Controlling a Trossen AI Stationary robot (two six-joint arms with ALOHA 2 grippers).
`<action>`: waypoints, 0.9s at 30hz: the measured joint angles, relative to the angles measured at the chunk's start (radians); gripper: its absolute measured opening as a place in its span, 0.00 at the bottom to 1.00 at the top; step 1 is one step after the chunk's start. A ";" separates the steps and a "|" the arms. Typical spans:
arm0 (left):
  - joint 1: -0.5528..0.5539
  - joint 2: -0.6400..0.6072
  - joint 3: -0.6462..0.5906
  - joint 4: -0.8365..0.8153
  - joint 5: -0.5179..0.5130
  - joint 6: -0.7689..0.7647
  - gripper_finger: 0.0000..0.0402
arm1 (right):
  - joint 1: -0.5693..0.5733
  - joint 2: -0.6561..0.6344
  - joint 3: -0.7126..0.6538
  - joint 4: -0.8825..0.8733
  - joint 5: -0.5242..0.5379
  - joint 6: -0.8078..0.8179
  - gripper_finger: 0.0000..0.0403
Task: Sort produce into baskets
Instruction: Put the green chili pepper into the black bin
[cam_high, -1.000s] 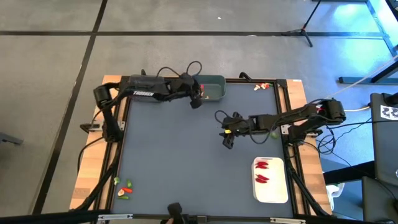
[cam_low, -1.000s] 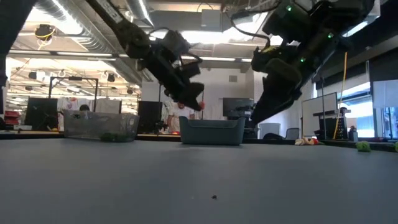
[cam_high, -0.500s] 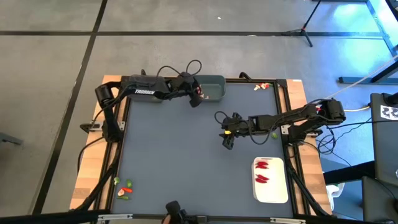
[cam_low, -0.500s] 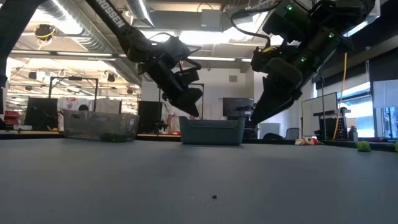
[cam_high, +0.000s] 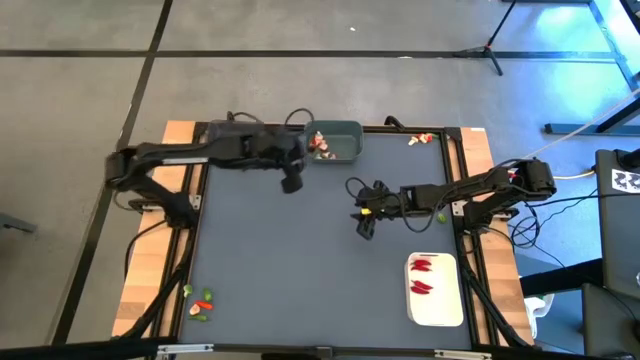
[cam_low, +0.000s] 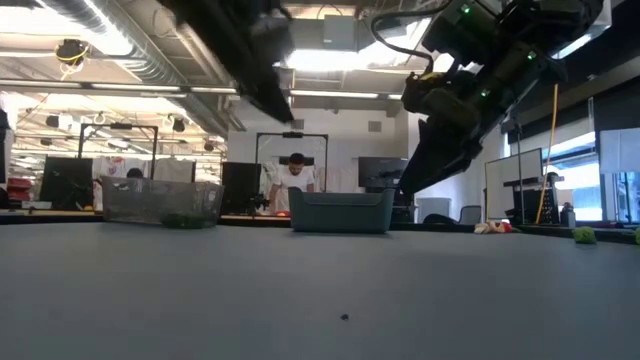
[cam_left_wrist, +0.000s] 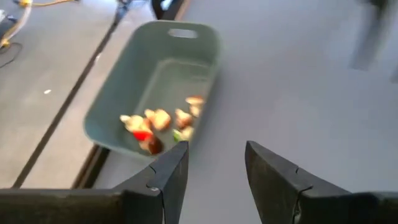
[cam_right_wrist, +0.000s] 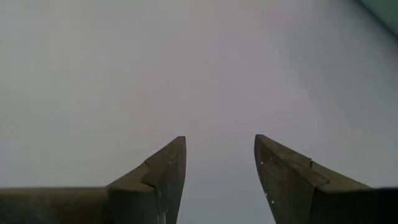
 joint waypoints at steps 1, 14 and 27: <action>-0.024 -0.037 0.000 -0.045 0.000 -0.017 0.39 | 0.000 0.000 0.000 0.001 0.001 0.000 0.47; -0.373 -0.266 0.000 -0.468 0.085 -0.342 0.39 | 0.000 0.000 0.000 0.021 -0.014 0.001 0.47; -0.689 -0.257 -0.039 -0.612 0.247 -0.590 0.39 | 0.000 0.000 0.000 0.022 -0.019 0.003 0.47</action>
